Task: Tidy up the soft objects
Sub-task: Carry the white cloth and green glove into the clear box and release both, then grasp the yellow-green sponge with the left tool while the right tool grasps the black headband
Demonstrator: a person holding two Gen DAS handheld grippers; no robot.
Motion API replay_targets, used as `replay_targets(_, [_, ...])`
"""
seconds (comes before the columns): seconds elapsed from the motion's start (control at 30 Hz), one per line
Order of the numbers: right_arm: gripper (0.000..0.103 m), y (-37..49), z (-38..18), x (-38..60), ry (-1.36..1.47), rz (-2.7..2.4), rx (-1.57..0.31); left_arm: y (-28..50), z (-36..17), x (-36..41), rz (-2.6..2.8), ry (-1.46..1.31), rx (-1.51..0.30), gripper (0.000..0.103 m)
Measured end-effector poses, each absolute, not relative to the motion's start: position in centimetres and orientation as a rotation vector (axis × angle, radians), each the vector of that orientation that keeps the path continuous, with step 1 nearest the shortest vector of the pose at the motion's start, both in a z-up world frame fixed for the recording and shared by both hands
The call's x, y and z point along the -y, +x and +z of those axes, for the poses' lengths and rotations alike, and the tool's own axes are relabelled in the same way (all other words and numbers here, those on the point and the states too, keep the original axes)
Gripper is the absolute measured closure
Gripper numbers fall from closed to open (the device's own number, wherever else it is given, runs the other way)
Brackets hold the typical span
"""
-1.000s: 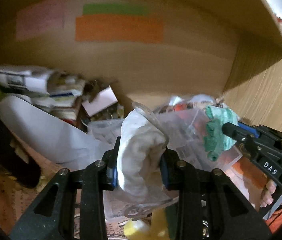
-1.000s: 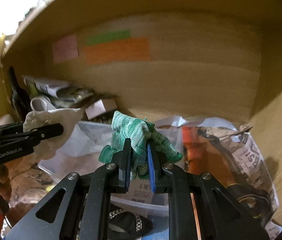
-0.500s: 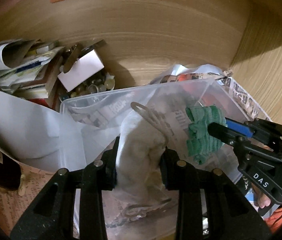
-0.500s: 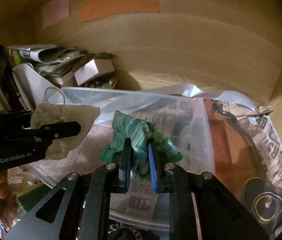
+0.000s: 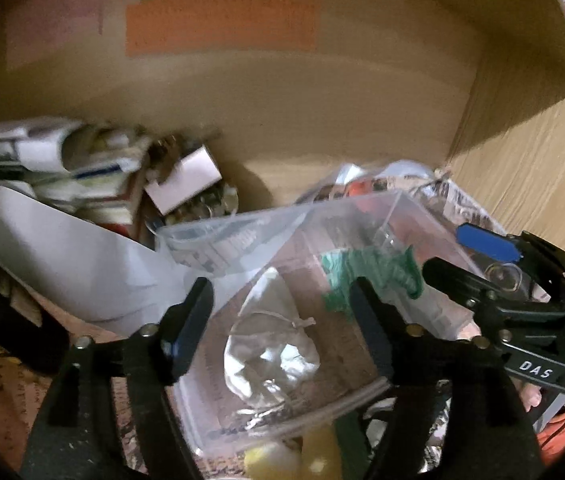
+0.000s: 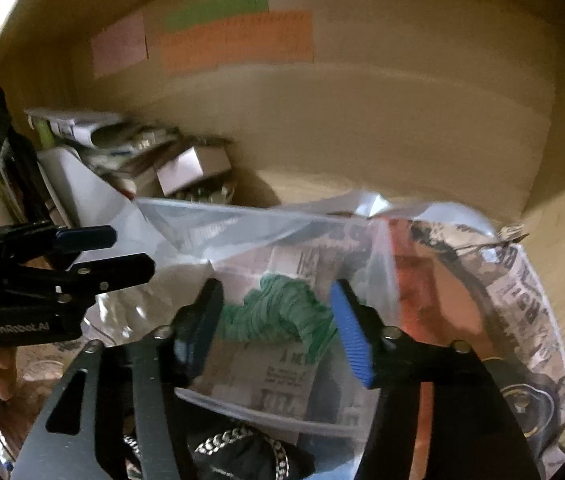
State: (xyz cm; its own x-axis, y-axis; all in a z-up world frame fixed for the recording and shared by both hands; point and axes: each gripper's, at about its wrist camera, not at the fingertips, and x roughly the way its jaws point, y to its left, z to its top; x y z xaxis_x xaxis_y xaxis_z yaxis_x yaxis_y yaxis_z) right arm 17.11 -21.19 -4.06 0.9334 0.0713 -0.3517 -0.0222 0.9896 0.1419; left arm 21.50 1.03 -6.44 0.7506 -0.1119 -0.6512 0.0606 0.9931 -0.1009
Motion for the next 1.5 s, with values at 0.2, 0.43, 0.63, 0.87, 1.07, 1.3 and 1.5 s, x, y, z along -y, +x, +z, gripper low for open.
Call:
replay_targets(0.2, [0.019,13.4,-2.5,21.5,0.140,0.026,-0.253,18.1,-4.5,-1.4,-0.062,-0.068,-0.622,0.006])
replay_targets(0.43, [0.015,10.3,-2.7,22.0,0.161,0.034,-0.210,15.3,-5.3,-1.3,-0.062,-0.067,-0.620,0.002])
replay_targets(0.63, [0.015,9.5,-5.0,21.9,0.182,0.038,-0.253,14.2,-7.8,-1.1,-0.087,-0.098,-0.677,0.002])
replay_targets(0.87, [0.015,10.4,-8.4,21.4,0.219,0.062,-0.344,13.7,-10.2,0.0,-0.113,-0.107,-0.728,0.003])
replay_targets(1.07, [0.027,11.3,-9.8,20.8,0.222,0.101,-0.395,14.0,-11.5,0.7,-0.159,-0.116,-0.777,0.027])
replay_targets(1.3, [0.046,12.4,-10.7,20.3,0.220,0.117,-0.434,14.3,-12.2,1.5,-0.169,-0.076,-0.783,0.043])
replay_targets(1.5, [0.074,12.6,-11.0,20.5,0.219,0.101,-0.443,14.6,-12.4,1.8,-0.189,-0.040,-0.802,0.060])
